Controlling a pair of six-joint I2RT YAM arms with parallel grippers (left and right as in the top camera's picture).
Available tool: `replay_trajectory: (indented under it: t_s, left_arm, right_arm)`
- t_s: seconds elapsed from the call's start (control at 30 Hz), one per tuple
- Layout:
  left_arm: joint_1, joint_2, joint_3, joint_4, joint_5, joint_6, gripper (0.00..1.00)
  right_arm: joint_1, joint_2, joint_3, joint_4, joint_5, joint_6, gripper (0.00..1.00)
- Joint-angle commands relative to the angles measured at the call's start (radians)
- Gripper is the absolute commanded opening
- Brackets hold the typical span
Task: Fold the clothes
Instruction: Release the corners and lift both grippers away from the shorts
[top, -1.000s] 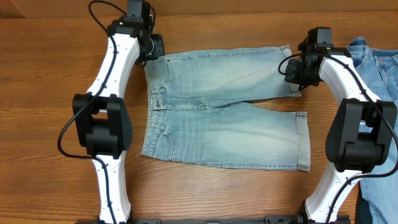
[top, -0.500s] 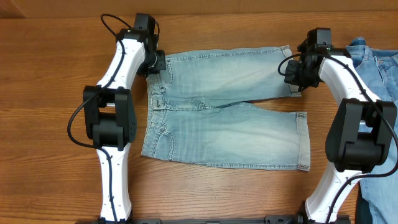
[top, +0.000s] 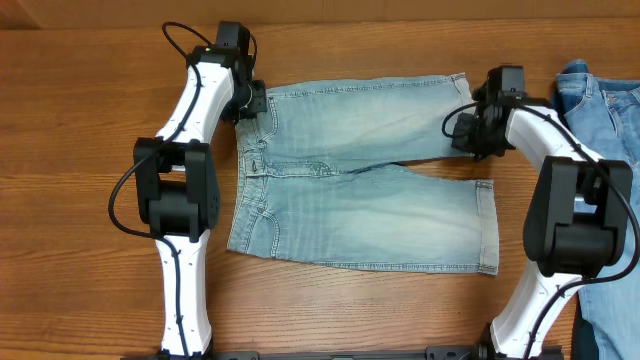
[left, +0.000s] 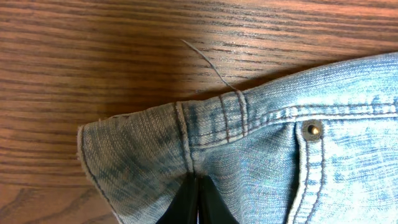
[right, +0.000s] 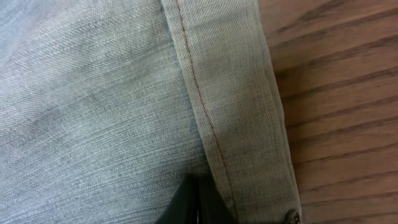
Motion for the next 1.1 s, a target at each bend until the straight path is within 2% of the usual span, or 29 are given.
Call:
replay_trajectory:
  t_s: [0.0,0.23,0.6,0.63,0.7,0.73,0.77,0.8,0.83,0.87,0.97,1.0,1.03,1.07]
  left_arm:
    - [0.004,0.044,0.005,0.005,-0.024,0.043,0.04]
    - [0.010,0.044,0.005,-0.002,-0.070,0.047,0.04]
    - [0.017,0.044,0.006,0.011,-0.107,0.066,0.06]
    - [0.017,0.043,0.012,0.020,-0.106,0.071,0.09]
    - [0.017,0.039,0.037,0.028,-0.106,0.097,0.28]
    - [0.017,0.037,0.073,0.023,-0.106,0.109,0.51]
    - [0.017,0.037,0.109,0.011,-0.106,0.110,0.65]
    - [0.017,0.037,0.170,-0.013,-0.106,0.110,0.75]
    - [0.017,0.037,0.228,-0.041,-0.105,0.109,0.77]
    - [0.016,0.037,0.296,-0.077,-0.106,0.109,0.78]
    - [0.011,0.037,0.512,-0.205,-0.097,0.101,0.79]
    - [0.008,0.037,0.597,-0.286,-0.094,0.065,0.76]
    - [0.005,0.037,0.660,-0.366,-0.089,0.024,0.63]
    - [0.003,0.037,0.696,-0.437,-0.082,-0.002,0.20]
  right_arm:
    - [0.004,0.002,-0.073,0.002,0.021,0.005,0.04]
    - [0.004,0.002,-0.095,-0.133,0.111,0.027,0.04]
    - [0.004,0.002,-0.087,-0.174,0.124,0.110,0.04]
    - [0.004,0.002,-0.075,-0.170,0.123,0.110,0.07]
    - [0.005,0.002,-0.024,-0.179,0.098,0.110,0.15]
    - [0.005,0.002,0.014,-0.188,0.057,0.110,0.34]
    - [0.005,0.002,0.043,-0.195,0.022,0.111,0.43]
    - [0.005,0.002,0.072,-0.200,-0.005,0.118,0.53]
    - [0.005,0.002,0.101,-0.206,-0.017,0.137,0.64]
    - [0.005,0.002,0.130,-0.211,-0.025,0.141,0.66]
    - [0.005,0.002,0.217,-0.242,-0.030,0.140,0.73]
    - [0.005,0.001,0.255,-0.285,-0.034,0.140,0.74]
    - [0.005,0.001,0.284,-0.325,-0.034,0.140,0.74]
    - [0.005,0.001,0.307,-0.365,-0.034,0.140,0.74]
